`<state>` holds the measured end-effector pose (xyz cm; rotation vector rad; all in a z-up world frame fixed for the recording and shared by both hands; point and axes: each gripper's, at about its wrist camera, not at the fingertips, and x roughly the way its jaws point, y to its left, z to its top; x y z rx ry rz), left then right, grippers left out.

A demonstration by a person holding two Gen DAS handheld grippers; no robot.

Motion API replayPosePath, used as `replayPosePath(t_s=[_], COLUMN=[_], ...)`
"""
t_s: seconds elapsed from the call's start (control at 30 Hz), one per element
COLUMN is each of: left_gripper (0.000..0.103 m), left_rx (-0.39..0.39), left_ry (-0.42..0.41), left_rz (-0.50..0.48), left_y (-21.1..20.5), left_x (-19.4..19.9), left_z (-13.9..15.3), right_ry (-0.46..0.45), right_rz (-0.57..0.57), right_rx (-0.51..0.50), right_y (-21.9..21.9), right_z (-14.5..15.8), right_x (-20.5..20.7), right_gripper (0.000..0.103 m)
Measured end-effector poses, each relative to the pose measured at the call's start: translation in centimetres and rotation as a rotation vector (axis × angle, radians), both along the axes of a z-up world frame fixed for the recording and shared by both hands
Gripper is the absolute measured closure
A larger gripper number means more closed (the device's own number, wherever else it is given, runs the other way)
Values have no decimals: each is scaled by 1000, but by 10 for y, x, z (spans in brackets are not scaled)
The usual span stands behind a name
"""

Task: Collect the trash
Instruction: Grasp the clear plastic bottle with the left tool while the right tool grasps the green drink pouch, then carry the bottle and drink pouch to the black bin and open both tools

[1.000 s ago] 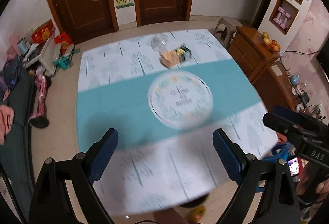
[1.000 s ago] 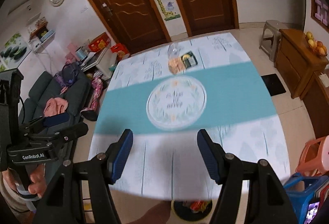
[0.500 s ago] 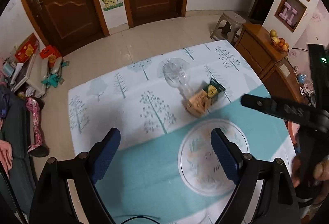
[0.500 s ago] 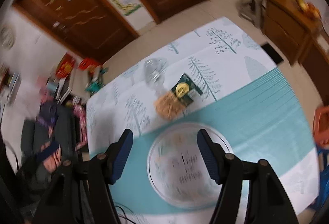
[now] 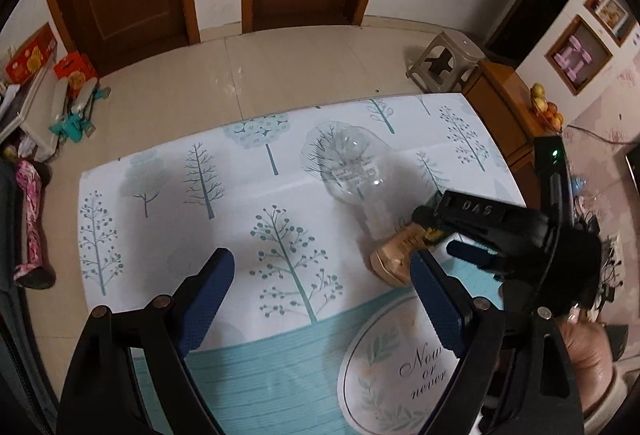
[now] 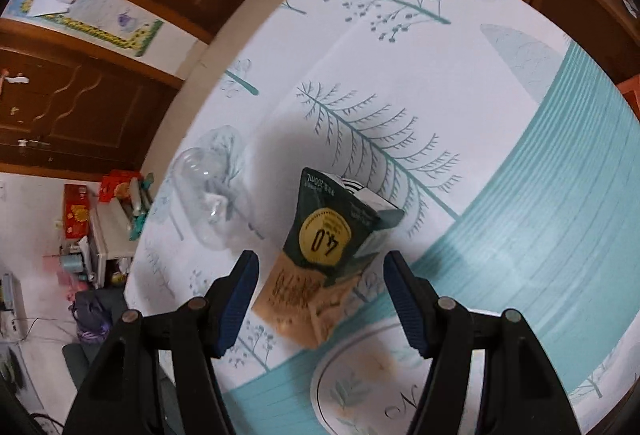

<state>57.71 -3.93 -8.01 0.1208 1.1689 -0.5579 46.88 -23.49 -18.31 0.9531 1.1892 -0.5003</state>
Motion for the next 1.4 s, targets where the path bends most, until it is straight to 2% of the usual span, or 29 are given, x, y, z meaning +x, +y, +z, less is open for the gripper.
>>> replayPosePath(t_s=[0.13,0.27,0.37,0.47,0.5,0.53,0.7,0.9,1.0,1.1,1.2,1.27,1.4], left_gripper=[15,15,15,15,15,15,15,15,15,45,47,48,49], left_rx=[-20,-39,-48,-49,-47,-41,31,161,241,240,199,143,90], left_ry=[11,25,37,59,76,91,134,131,100,76,61,78,109], left_rz=[26,46,50,45,40,37,53,77,90,72,68,79,71], left_y=[-2,-5,-16,-31,-39,-47,-85,-125,-140,-148,-146,-139,-120], left_x=[13,24,30,37,40,43,57,70,71,69,65,62,48], left_z=[-7,-11,-16,-24,-29,-35,-61,-87,-98,-102,-104,-106,-102], right_ry=[64,77,55,21,7,4,-2,-27,-35,-50,-62,-69,-90], right_rz=[13,75,129,160,166,176,179,157,162,165,175,184,212], right_rx=[-44,-119,-145,-149,-149,-155,-154,-125,-122,-112,-102,-94,-72], right_y=[7,16,17,11,7,3,-22,-38,-40,-39,-39,-39,-35], right_z=[-12,-15,-13,-9,-6,-5,-4,-5,-4,-5,-4,-4,-2], right_x=[12,15,11,0,-4,-6,-25,-43,-50,-51,-55,-58,-67], right_gripper=[38,39,43,51,58,59,59,59,59,59,59,60,60])
